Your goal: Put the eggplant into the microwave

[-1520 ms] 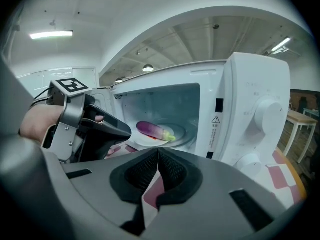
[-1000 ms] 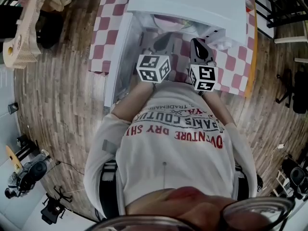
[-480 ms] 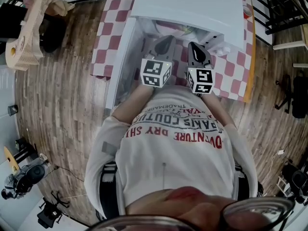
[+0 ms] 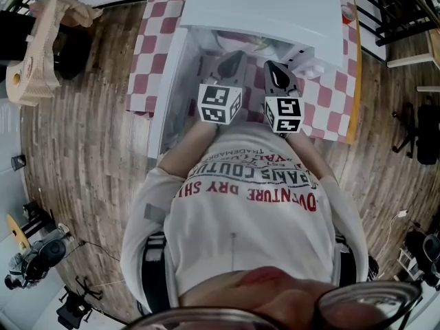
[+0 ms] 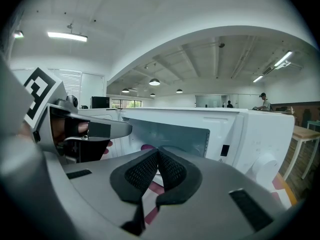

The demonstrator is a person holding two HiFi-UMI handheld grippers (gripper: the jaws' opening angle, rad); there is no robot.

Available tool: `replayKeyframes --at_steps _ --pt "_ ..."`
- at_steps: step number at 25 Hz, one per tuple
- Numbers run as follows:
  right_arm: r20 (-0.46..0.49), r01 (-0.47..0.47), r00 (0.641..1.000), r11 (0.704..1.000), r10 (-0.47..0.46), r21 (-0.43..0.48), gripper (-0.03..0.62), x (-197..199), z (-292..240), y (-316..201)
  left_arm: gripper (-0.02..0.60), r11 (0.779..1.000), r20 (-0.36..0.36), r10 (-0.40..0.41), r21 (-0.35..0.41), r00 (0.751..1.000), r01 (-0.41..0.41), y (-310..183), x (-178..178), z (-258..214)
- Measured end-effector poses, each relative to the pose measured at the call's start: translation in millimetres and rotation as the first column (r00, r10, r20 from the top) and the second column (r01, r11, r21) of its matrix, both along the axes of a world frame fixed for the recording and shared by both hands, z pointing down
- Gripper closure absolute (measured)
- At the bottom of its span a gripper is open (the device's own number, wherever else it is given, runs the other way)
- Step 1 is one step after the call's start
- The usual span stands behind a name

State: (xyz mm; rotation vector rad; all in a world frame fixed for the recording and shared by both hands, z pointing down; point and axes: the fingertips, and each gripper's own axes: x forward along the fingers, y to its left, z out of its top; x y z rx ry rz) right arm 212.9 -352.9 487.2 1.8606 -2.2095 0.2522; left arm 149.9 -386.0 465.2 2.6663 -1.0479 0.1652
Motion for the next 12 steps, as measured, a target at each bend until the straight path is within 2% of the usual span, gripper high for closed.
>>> replayKeyframes --at_steps 12 --pt "-0.002 -0.017 1.0 1.0 0.017 -0.01 0.568 4.7 7.5 3.7 0.548 1.0 0.004 0.013 -0.028 1.0 -0.013 1.8 1.9 11.1"
